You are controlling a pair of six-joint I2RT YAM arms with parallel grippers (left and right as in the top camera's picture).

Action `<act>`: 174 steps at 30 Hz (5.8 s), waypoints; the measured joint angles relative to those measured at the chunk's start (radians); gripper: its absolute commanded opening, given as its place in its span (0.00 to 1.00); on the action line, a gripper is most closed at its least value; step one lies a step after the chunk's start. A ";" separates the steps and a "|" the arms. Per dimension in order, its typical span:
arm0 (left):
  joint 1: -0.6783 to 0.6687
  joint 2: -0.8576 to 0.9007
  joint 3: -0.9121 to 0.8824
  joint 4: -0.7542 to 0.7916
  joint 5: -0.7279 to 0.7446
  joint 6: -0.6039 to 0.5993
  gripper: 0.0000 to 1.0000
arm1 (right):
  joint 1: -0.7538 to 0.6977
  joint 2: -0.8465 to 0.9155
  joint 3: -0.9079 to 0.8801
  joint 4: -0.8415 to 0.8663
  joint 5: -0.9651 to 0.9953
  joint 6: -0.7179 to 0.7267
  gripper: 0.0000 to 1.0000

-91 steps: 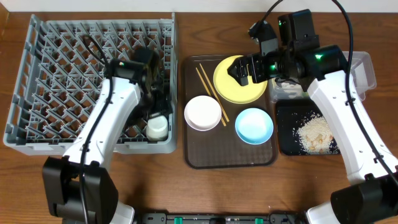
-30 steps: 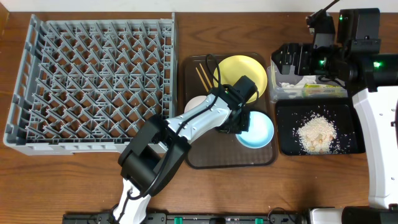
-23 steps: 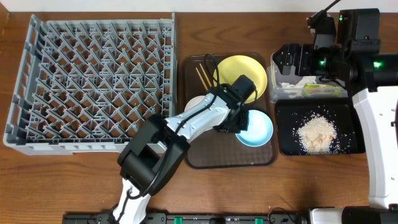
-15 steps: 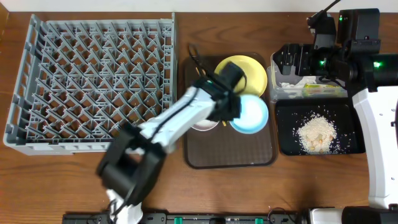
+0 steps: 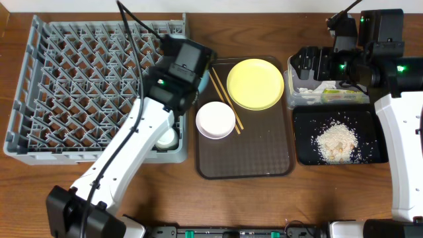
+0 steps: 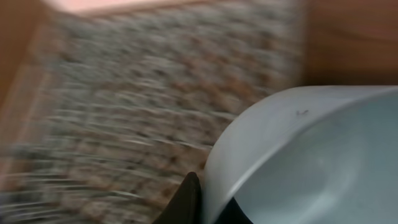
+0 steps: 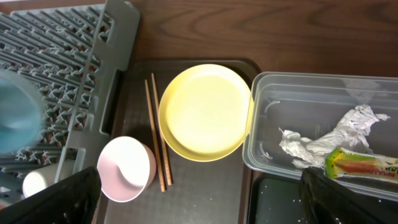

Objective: Sort waste into correct bins and load items into the dishwasher
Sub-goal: 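Carry the light-blue bowl to the rack and set it upright, then reach the left gripper to the pink-white bowl on the brown tray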

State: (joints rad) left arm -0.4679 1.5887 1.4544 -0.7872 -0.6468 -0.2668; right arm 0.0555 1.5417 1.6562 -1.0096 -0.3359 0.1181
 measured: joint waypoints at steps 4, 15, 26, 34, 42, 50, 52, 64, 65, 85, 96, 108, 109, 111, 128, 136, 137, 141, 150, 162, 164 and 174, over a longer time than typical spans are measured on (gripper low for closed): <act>0.066 0.010 -0.032 -0.002 -0.327 0.038 0.07 | 0.000 0.000 0.000 0.000 0.000 0.000 0.99; 0.075 0.103 -0.172 0.047 -0.564 0.062 0.07 | 0.000 0.000 0.000 0.000 0.000 0.000 0.99; 0.043 0.117 -0.204 0.051 -0.587 0.008 0.07 | 0.000 0.000 0.000 0.000 0.000 0.000 0.99; 0.024 0.152 -0.204 0.050 -0.587 -0.051 0.07 | 0.000 0.000 0.000 0.000 0.000 0.000 0.99; 0.024 0.211 -0.204 0.042 -0.587 -0.081 0.07 | 0.000 0.000 0.000 0.000 0.000 0.000 0.99; 0.024 0.211 -0.204 0.025 -0.587 -0.094 0.07 | 0.000 0.000 0.000 0.000 0.000 0.000 0.99; 0.024 0.211 -0.204 0.011 -0.591 -0.096 0.08 | 0.000 0.000 0.000 0.000 0.000 0.000 0.99; -0.032 0.211 -0.204 -0.040 -0.617 -0.110 0.07 | 0.000 0.000 0.000 0.000 0.000 0.000 0.99; -0.032 0.211 -0.204 -0.040 -0.617 -0.116 0.08 | 0.000 0.000 0.000 0.000 0.000 0.000 0.99; -0.020 0.211 -0.216 -0.040 -0.659 -0.181 0.07 | 0.000 0.000 0.000 0.000 0.000 0.000 0.99; -0.055 0.211 -0.224 -0.035 -0.505 -0.212 0.08 | 0.000 0.000 0.000 0.000 0.000 0.000 0.99; -0.102 0.211 -0.229 -0.045 -0.231 -0.243 0.52 | 0.000 0.000 0.000 0.000 0.000 0.000 0.99; -0.101 0.211 -0.229 -0.045 -0.193 -0.242 0.59 | 0.000 0.000 0.000 0.000 0.000 0.000 0.99; -0.102 0.211 -0.229 -0.041 -0.127 -0.235 0.64 | 0.000 0.000 0.000 0.000 0.000 0.000 0.99; -0.100 -0.037 -0.186 0.082 0.350 -0.055 0.80 | 0.000 0.000 0.000 0.000 0.000 0.000 0.99; -0.149 -0.021 -0.175 0.157 0.645 -0.032 0.72 | 0.000 0.000 0.000 0.000 0.000 0.000 0.99; -0.158 0.004 -0.175 0.163 0.667 -0.034 0.65 | 0.000 0.000 0.000 0.000 0.000 0.000 0.99; -0.183 0.135 -0.176 0.187 0.725 -0.085 0.56 | 0.000 0.000 0.000 0.000 0.000 0.000 0.99; -0.193 0.236 -0.176 0.222 0.775 -0.272 0.52 | 0.000 0.000 0.000 0.000 0.000 0.000 0.99; -0.297 0.289 -0.176 0.300 0.858 -0.298 0.50 | 0.000 0.000 0.000 0.000 0.000 0.000 0.99; -0.290 0.289 -0.176 0.297 0.859 -0.296 0.50 | 0.000 0.000 0.000 0.000 0.000 0.000 0.99; -0.259 0.206 -0.112 0.173 0.765 -0.200 0.50 | 0.000 0.000 0.000 0.000 0.000 0.000 0.99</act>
State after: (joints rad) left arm -0.7265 1.7947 1.3422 -0.6140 0.1184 -0.4667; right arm 0.0555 1.5421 1.6562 -1.0096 -0.3355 0.1181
